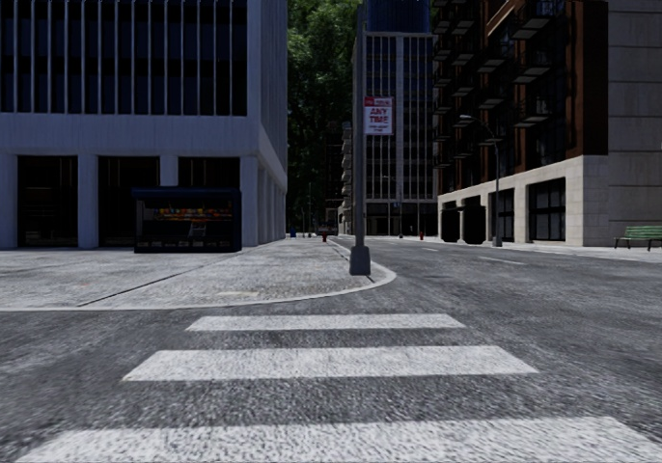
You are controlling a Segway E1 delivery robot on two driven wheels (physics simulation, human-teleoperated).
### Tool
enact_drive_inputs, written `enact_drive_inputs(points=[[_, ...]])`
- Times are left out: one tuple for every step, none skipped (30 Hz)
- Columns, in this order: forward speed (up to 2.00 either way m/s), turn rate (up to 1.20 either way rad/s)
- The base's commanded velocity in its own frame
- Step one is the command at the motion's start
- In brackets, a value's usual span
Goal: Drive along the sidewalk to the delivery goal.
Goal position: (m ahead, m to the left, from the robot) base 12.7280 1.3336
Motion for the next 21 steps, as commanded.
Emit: enact_drive_inputs(points=[[1.99, 0.00], [1.99, 0.00], [1.99, 0.00], [1.99, 0.00], [1.99, 0.06], [1.99, 0.14], [1.99, 0.16], [1.99, 0.16], [1.99, 0.16], [1.99, 0.17], [1.99, 0.17], [1.99, 0.17], [1.99, 0.17], [1.99, 0.18], [1.99, 0.18], [1.99, 0.18], [1.99, 0.18], [1.99, 0.18], [1.99, 0.21], [1.99, 0.25], [1.99, 0.26]])
